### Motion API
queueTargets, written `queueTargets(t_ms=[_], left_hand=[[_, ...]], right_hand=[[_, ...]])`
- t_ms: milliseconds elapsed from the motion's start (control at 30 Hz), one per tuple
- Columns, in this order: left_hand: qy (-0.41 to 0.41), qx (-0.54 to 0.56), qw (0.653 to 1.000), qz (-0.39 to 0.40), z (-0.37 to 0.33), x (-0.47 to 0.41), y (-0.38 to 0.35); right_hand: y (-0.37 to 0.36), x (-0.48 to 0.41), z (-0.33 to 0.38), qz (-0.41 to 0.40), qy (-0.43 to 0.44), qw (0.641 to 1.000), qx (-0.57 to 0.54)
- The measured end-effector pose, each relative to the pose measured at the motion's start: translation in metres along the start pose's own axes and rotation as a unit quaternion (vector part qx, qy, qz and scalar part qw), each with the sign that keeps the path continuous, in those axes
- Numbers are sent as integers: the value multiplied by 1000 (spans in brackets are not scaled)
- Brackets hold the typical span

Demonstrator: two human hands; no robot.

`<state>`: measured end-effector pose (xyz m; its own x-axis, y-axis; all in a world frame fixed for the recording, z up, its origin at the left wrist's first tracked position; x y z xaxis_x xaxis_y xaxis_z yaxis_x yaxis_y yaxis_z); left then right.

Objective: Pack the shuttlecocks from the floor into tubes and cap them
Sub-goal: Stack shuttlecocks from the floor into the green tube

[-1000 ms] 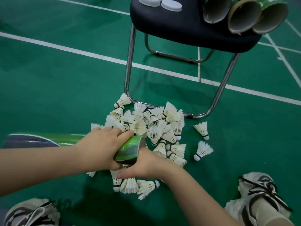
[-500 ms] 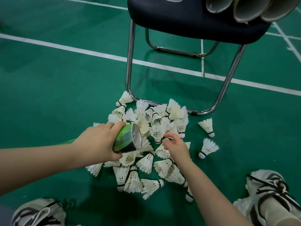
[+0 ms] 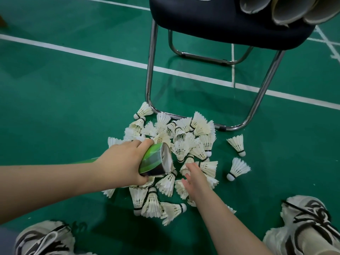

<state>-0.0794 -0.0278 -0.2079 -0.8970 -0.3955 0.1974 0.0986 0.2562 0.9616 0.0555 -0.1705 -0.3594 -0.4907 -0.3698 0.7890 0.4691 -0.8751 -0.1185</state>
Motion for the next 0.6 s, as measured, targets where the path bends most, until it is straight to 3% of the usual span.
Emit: queueTargets(t_ms=[100, 200, 300, 367, 467, 600], left_hand=[[9, 6, 1000, 6, 2, -1, -2], [19, 0, 1000, 16, 6, -2, -5], [13, -4, 999, 31, 8, -4, -6], [8, -5, 999, 36, 10, -4, -5], [5, -9, 999, 34, 12, -5, -2], [-4, -11, 999, 42, 12, -6, 4]], right_hand=[[3, -6, 10, -54, 8, 998, -39], [10, -10, 12, -133, 63, 989, -11], [25, 2, 20, -244, 140, 959, 15], [29, 19, 29, -276, 199, 940, 27], [18, 42, 43, -213, 311, 926, 32], [-12, 85, 71, -37, 438, 898, 34]])
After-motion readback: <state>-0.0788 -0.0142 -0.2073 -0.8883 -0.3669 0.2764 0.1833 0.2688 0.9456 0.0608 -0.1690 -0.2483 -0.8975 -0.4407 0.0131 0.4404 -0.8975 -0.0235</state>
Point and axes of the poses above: each hand's wrist, its own x-axis away from the middle knuckle, its own y-axis out of the back of the hand, z = x × y, the point moved 3 cm from there along -x, towards the middle knuckle, and after that the axes turned 1 degree about y, right-handed, at the moved point
